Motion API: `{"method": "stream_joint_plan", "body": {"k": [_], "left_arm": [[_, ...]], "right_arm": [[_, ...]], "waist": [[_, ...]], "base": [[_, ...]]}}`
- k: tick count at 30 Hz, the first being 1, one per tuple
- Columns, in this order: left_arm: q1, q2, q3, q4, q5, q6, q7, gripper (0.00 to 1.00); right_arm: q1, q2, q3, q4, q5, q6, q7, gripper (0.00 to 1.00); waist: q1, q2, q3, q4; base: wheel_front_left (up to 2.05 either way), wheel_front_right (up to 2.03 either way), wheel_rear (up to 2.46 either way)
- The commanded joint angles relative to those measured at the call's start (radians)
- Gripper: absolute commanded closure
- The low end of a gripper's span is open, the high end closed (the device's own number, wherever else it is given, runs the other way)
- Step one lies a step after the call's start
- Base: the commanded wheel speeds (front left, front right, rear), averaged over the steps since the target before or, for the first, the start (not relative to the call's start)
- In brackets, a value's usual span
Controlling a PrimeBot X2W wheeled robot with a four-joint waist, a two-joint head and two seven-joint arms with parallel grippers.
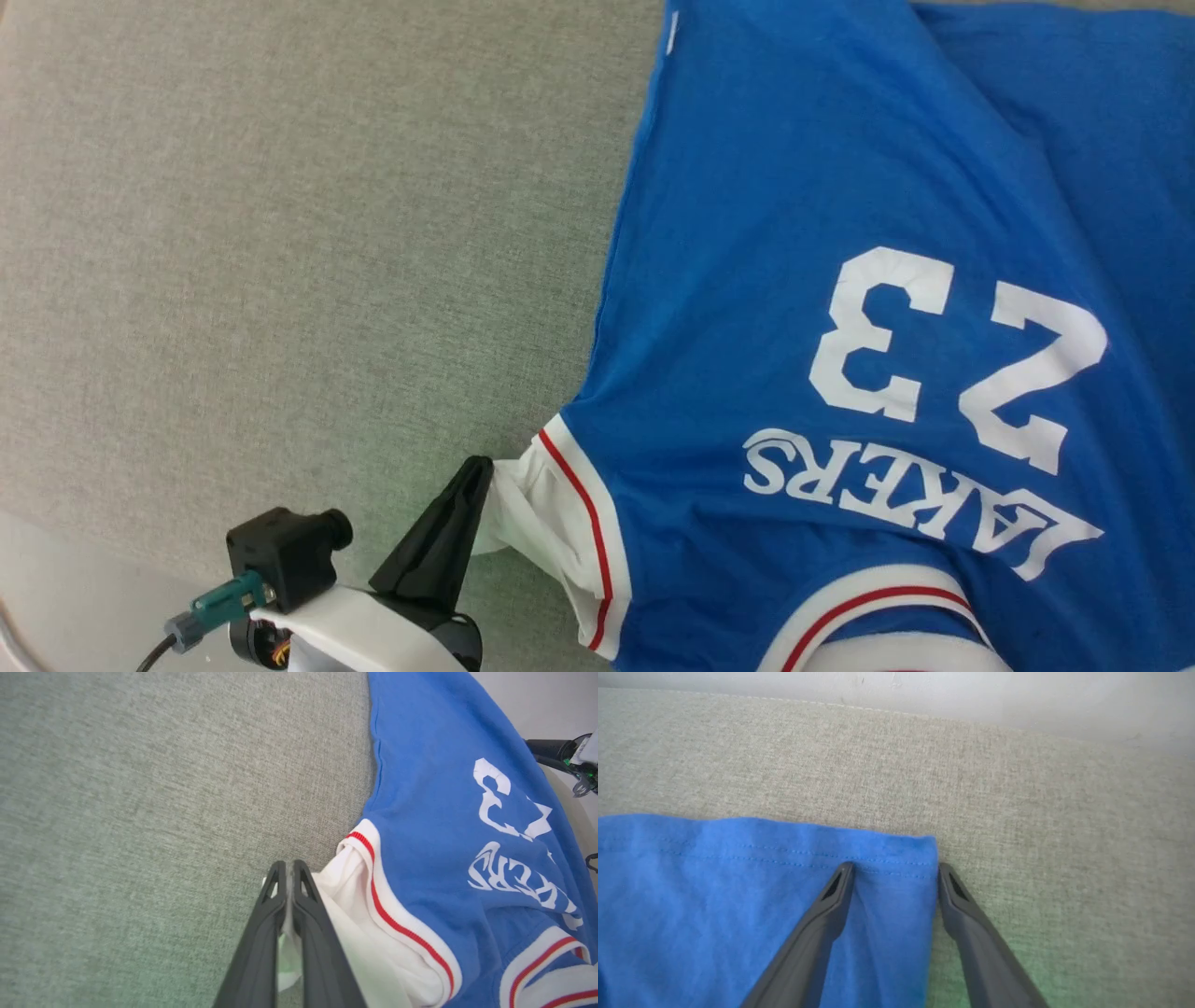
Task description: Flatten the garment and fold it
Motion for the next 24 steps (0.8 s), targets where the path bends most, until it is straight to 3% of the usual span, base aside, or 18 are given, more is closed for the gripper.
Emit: {"method": "stream_joint_plan", "body": {"k": [1,9,15,19,24], "left_arm": [[-0.024,-0.003,0.000,0.003,0.009,-0.005,-0.005,1.00],[-0.019,0.020,0.030,0.002,0.021,0.015,-0.010,1.00],[0.011,0.038,0.050,0.004,0.018,0.031,-0.007,1.00],[0.040,0.047,0.058,0.003,0.011,0.037,-0.003,1.00],[0.051,0.048,0.048,0.008,0.003,0.031,0.001,1.00]], "right_arm": [[0.020,0.016,-0.016,0.038,-0.030,-0.001,0.019,1.00],[0.027,0.048,-0.026,0.015,-0.002,-0.001,-0.063,1.00],[0.132,0.020,-0.052,-0.079,0.065,-0.001,-0.118,1.00],[0.287,0.030,-0.153,-0.186,0.123,-0.001,-0.118,1.00],[0.555,0.128,-0.346,-0.302,0.199,-0.001,-0.086,1.00]], "waist": [[0.0001,0.0000,0.007,0.004],[0.0001,0.0000,-0.089,-0.083],[0.0001,0.0000,-0.202,-0.179],[0.0001,0.0000,-0.253,-0.240],[0.0001,0.0000,-0.271,-0.300]], "base": [[0.00,0.00,0.00],[0.00,0.00,0.00],[0.00,0.00,0.00],[0.00,0.00,0.00],[0.00,0.00,0.00]]}}
